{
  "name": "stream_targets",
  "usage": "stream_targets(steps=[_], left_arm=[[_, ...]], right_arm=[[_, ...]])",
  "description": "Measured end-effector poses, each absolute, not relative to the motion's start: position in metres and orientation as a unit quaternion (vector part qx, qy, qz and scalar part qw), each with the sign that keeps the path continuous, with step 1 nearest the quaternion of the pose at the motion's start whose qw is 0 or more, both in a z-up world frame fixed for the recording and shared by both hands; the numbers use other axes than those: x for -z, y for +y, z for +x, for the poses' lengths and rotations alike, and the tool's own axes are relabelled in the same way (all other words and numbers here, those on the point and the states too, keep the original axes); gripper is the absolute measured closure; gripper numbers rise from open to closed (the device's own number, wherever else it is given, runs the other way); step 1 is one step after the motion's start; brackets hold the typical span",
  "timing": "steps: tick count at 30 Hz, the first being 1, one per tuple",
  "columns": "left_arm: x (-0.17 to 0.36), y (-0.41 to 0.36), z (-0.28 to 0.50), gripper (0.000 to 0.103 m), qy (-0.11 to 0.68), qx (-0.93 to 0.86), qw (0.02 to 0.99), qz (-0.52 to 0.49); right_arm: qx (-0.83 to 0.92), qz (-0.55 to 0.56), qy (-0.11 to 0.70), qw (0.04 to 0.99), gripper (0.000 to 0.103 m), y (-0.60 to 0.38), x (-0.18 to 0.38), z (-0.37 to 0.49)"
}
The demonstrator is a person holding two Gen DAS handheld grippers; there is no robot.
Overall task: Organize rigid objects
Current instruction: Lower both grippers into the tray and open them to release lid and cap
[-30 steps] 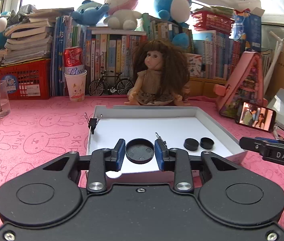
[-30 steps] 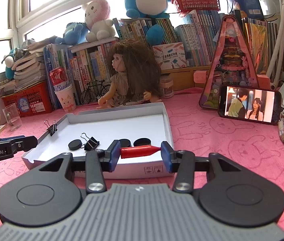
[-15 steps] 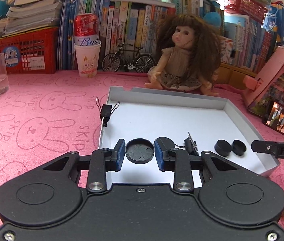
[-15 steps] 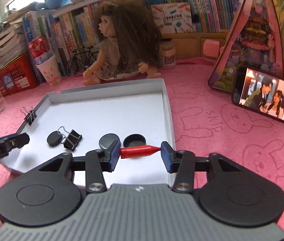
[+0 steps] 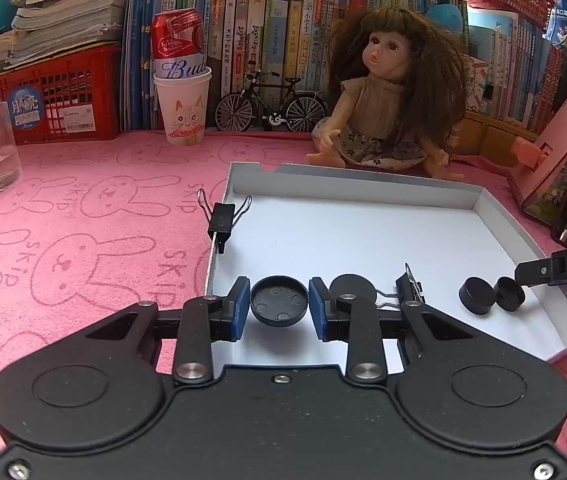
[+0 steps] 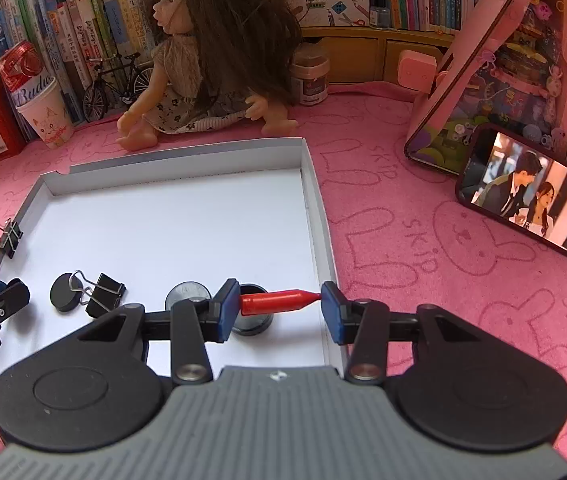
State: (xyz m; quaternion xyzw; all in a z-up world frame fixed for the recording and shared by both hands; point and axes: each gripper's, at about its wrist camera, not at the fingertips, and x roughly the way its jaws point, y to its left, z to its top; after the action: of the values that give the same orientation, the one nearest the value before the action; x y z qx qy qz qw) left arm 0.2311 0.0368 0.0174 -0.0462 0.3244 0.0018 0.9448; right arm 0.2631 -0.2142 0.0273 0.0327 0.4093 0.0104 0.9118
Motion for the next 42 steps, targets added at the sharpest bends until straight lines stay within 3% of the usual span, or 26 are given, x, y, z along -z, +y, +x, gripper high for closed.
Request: stream_targets(steps=[8,23,33,34,35,42], left_arm=[[-0.013,0.032,0.235,0.073,0.327,-0.004,0.945,-0.031],[-0.009,0.029,0.240,0.073,0.327,-0.002,0.945,-0.023],[-0.008,0.028,0.242,0.072,0.324,-0.008,0.946,-0.021],[-0.008,0.028,0.242,0.072,0.324,-0.008,0.946,-0.020],[-0.008,0.027,0.242,0.070,0.324,-0.007,0.946,-0.019],[-0.013,0.028,0.238,0.053,0.313,0.001,0.950,-0.023]], right_arm=[[0.005,0.011,0.416,0.909,0.053,-0.203,-0.020,0.269],[-0.063,0.170,0.427,0.886,0.053,-0.227,-0.012,0.274],[-0.015,0.149,0.428,0.891,0.052,-0.230,-0.018,0.272],[-0.012,0.157,0.428,0.890,0.048,-0.232,-0.018,0.272],[-0.005,0.166,0.429,0.888,0.043,-0.233,-0.018,0.271],[0.016,0.181,0.424,0.887,0.037,-0.233,-0.021,0.268]])
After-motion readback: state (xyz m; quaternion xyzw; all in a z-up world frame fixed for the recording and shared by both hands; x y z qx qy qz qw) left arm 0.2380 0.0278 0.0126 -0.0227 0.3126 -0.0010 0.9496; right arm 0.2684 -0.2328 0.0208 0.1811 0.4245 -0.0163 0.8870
